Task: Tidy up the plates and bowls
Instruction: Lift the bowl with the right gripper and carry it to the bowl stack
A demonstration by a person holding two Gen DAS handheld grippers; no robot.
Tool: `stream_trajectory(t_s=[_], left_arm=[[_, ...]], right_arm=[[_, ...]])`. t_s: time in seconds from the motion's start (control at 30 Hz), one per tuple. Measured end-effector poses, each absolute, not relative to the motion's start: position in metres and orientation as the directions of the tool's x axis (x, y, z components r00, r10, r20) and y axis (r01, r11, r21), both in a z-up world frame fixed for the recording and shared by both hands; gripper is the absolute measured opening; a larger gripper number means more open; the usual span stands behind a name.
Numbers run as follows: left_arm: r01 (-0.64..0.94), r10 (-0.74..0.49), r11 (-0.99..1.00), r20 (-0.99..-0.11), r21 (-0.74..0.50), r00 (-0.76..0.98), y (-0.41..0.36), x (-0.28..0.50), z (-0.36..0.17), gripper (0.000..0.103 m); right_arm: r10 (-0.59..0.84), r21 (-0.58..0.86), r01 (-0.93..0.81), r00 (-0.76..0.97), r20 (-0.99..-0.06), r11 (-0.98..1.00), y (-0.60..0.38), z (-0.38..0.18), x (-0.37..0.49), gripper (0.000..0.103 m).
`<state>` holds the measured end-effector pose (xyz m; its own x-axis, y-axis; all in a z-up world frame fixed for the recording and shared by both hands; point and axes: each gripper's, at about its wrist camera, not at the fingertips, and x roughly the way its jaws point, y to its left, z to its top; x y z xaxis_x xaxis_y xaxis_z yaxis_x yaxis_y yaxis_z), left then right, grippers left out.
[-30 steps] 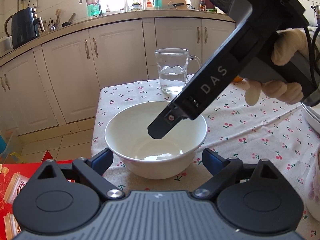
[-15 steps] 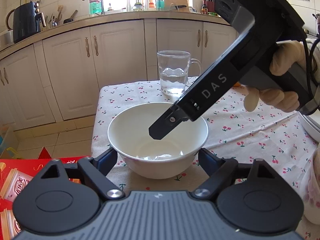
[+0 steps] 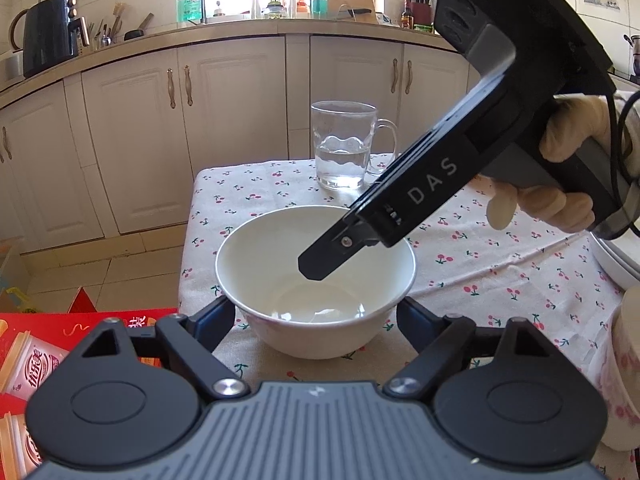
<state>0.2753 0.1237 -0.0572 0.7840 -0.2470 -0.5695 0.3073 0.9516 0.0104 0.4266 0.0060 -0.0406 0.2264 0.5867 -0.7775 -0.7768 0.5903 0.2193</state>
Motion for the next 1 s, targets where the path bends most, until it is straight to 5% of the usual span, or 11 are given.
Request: stream_trajectory(t_s=[1.0], left_arm=[[0.463, -0.371, 0.885, -0.533, 0.044, 0.760, 0.046, 0.156, 0.015, 0.087]], right_arm=[[0.608, 0.159, -0.777, 0.328, -0.723, 0.609, -0.098, 0.041, 0.283, 0.057]])
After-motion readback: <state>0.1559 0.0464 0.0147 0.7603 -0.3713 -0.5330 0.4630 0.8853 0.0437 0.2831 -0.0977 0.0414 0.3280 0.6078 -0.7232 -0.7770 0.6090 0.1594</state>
